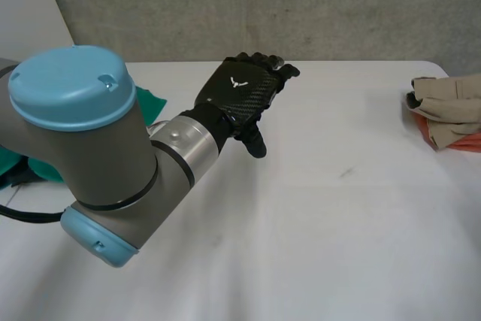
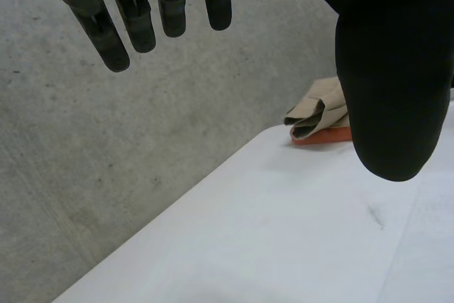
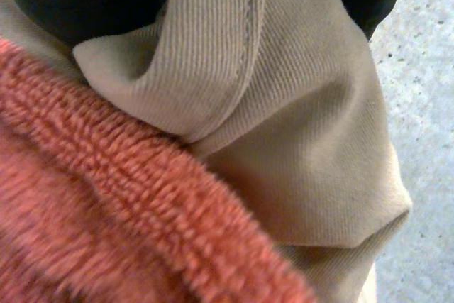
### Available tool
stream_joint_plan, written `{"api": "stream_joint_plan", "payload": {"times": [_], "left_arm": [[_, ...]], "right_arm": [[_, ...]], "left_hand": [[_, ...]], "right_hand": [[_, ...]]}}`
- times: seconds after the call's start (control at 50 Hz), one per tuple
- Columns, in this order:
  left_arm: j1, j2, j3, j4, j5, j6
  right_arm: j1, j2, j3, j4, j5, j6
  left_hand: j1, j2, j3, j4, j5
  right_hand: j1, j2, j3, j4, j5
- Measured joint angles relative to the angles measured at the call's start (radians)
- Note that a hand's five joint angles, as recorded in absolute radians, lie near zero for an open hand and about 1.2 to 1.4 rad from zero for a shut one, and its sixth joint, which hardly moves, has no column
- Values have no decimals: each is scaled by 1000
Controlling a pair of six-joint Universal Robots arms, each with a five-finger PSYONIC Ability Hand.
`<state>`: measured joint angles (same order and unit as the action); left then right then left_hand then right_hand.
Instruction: Fold the laundry.
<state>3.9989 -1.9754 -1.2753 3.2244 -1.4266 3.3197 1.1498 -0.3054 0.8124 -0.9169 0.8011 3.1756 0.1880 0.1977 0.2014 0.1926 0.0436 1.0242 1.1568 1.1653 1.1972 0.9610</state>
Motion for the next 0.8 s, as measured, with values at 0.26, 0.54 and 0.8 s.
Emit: {"api": "stream_joint_plan", "payload": {"times": [0.26, 0.54, 0.8], "left_arm": [[-21, 5, -24, 1, 0, 2], [-23, 52, -43, 1, 1, 1], [11, 204, -59, 36, -30, 2]], "right_arm": [[-45, -149, 135, 44, 21, -23], [-158, -502, 340, 506, 182, -488], [-142, -825, 443, 483, 643, -674]], "left_hand": [[0, 0, 0, 0, 0], [0, 0, 0, 0, 0], [0, 0, 0, 0, 0]], "right_hand": [[-788, -931, -930, -956, -895], [-793, -945, -956, -989, -918], [-793, -945, -956, -989, -918]]}}
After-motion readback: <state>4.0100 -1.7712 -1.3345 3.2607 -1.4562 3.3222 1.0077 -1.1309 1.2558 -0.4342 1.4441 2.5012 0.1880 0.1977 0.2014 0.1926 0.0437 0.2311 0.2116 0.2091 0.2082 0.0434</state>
